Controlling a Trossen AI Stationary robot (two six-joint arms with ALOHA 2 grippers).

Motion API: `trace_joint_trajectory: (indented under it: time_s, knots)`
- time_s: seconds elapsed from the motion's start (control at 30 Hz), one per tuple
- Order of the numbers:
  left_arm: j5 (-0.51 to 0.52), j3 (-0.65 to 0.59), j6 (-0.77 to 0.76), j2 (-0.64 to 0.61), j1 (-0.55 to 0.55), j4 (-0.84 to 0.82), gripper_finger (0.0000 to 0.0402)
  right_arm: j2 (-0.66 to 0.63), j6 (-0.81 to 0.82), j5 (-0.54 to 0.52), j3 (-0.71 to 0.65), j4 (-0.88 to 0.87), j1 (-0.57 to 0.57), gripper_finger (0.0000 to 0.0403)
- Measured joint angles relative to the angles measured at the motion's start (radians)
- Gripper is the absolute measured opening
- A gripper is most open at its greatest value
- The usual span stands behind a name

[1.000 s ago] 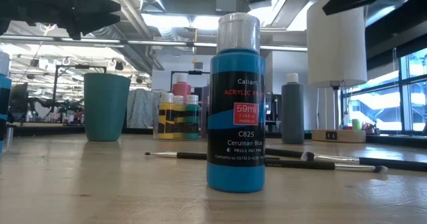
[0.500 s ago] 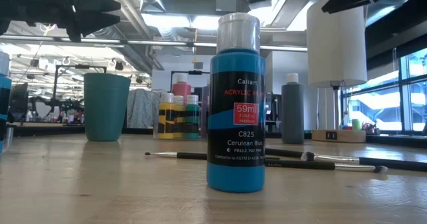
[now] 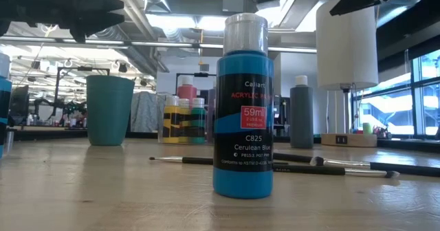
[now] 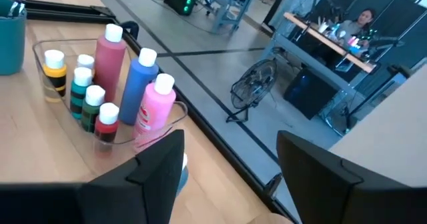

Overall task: Pick & Place Paint Supplies
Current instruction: Put the black paint brush into the green cup

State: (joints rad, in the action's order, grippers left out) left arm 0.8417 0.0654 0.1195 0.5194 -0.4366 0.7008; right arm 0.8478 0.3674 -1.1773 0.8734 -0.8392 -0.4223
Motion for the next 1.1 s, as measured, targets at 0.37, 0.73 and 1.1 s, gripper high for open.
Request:
trace_joint_trajectory:
  time_s: [0.37, 0.73, 1.1]
  knots:
    - [0.004, 0.109, 0.048, 0.001, 0.001, -0.233, 0.0224, 0.001, -0.036, 0.089, 0.0, 0.014, 0.071, 0.0242]
    - [-0.008, 0.426, -0.348, 0.043, 0.015, -0.857, 0.0224, 0.0, -0.17, 0.089, 0.0, 0.039, 0.125, 0.0242]
    - [-0.038, 0.529, -0.393, 0.153, 0.074, -0.901, 0.0224, -0.011, -0.219, 0.209, 0.001, 0.078, 0.178, 0.0242]
